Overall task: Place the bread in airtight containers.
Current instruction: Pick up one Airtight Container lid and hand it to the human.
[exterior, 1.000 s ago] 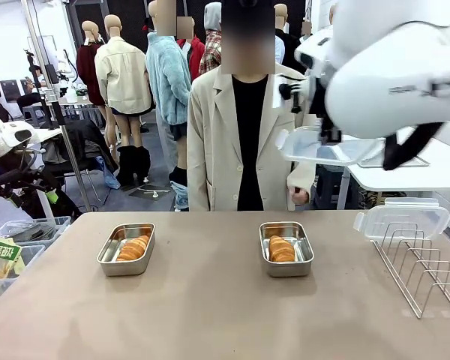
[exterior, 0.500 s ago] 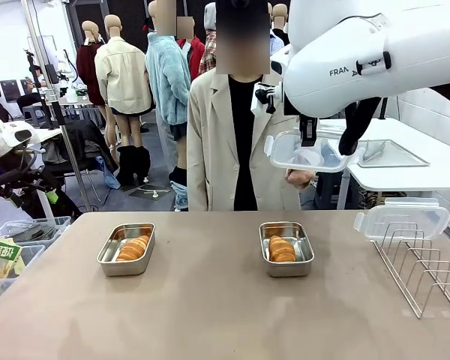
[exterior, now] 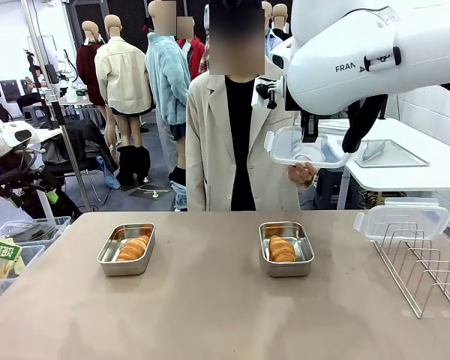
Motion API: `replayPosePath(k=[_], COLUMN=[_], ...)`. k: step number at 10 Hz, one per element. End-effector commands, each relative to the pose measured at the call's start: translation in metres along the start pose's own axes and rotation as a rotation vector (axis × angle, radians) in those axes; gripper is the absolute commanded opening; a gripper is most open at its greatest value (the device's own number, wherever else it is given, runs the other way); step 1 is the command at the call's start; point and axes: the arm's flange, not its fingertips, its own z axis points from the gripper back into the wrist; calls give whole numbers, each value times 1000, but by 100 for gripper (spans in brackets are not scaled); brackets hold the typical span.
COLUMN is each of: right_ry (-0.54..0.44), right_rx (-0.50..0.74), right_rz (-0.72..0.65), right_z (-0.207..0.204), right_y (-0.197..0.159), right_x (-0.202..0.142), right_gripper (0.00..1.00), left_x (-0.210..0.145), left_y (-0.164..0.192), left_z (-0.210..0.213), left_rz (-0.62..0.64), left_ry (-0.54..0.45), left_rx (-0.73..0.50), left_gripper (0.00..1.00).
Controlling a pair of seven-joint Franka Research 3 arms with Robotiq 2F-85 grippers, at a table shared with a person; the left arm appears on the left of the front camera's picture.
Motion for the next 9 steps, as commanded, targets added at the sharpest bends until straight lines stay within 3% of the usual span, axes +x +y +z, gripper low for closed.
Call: replayPosePath(k=[1,5,6,9], right_ry=[-9,-9,-3,6], right_rx=[-18,-18,-2,82], right_rz=[7,7,0,-10], right_z=[-4,-4,-2,30], right_y=[7,7,0,-1], right_x=[-3,-3,0,-47], right_gripper=[0,0,18,75], left_x=[-1,-1,-1,-1], left_y=[1,1,1,1], left_z=[0,0,0,0], left_rz=[4,4,4,4], left_ry=[-8,-8,-8,-8], left_rx=[11,11,11,11], left_gripper=[100,100,100,100])
